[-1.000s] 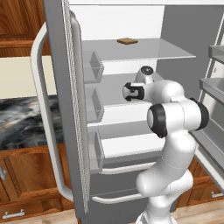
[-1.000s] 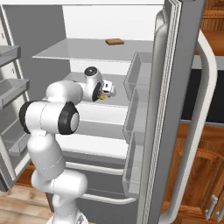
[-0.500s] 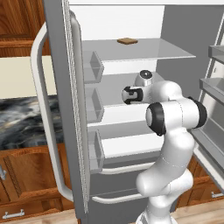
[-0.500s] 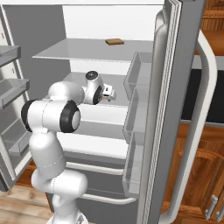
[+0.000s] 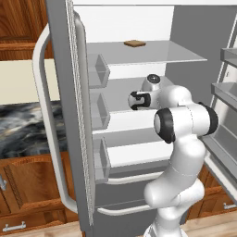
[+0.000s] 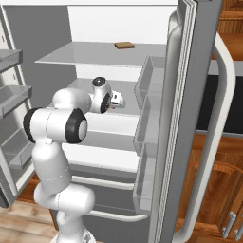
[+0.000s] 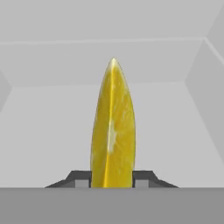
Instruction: Take the lemon wedge from the fridge and place it on the plate with fish on the dining counter.
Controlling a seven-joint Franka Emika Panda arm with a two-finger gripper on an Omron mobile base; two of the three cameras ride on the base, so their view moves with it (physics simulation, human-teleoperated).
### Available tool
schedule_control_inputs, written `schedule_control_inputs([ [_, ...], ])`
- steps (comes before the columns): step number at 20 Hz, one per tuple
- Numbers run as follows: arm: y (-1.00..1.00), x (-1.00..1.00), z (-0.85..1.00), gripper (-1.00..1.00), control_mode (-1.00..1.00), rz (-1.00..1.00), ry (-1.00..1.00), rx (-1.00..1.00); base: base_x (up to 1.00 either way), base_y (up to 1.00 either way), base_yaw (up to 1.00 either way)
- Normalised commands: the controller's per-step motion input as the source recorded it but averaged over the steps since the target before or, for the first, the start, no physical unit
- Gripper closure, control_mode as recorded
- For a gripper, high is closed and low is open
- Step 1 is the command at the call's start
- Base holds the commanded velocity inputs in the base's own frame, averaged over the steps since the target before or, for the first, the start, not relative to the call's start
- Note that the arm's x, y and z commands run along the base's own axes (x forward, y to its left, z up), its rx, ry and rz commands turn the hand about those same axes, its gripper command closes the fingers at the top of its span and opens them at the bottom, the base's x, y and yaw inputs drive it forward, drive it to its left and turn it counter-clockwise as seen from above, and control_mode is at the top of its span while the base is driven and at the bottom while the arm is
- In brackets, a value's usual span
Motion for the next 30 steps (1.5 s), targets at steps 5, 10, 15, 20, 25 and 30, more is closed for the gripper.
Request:
schedule_control_inputs([
  [5, 0.01, -0.43, 0.20, 1.00, -1.00, 0.00, 0.00, 0.00, 0.00, 0.00, 0.00],
  [10, 0.03, -0.99, 0.98, 1.00, -1.00, -0.03, 0.00, 0.00, 0.00, 0.00, 0.00],
  [15, 0.00, -1.00, 0.65, 1.00, -1.00, -0.02, 0.00, 0.00, 0.00, 0.00, 0.00],
  [20, 0.00, -1.00, -0.01, 1.00, -1.00, 0.00, 0.00, -0.01, 0.00, 0.00, 0.00],
  [25, 0.00, -1.00, 0.08, 1.00, -1.00, 0.04, -0.23, 0.00, 0.00, 0.00, 0.00],
  [30, 0.04, -0.48, 0.47, 1.00, -1.00, 0.00, -0.23, 0.00, 0.00, 0.00, 0.00],
])
